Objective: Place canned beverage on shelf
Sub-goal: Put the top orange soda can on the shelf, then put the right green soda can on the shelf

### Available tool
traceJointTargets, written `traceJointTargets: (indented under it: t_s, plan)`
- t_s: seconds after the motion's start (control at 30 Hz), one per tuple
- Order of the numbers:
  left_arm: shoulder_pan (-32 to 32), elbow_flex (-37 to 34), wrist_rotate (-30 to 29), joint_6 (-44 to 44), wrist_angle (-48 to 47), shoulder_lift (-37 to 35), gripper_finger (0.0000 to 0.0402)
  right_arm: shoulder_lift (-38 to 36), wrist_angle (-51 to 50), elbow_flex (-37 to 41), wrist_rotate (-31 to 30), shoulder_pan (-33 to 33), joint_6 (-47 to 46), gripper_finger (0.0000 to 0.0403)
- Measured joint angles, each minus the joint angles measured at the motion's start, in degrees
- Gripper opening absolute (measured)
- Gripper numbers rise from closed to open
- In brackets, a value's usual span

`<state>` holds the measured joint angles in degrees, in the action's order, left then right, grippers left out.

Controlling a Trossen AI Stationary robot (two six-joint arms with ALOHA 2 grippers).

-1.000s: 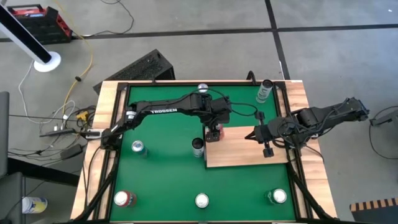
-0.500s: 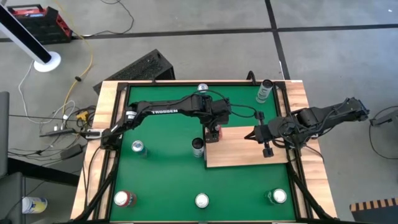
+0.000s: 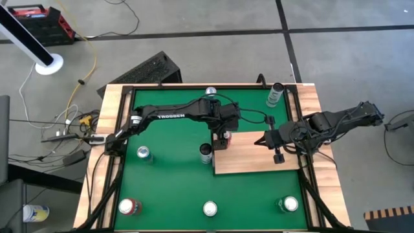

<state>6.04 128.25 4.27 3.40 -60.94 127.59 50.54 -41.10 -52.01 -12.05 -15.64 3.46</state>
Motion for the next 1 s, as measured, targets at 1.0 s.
traceJointTargets:
  t_s: [1.0]
  plan:
    - [0.31,4.08,-3.03,-3.15,5.20,0.00,0.0334,0.01,-0.04,0.00,-0.01,0.00,-0.46,0.0030]
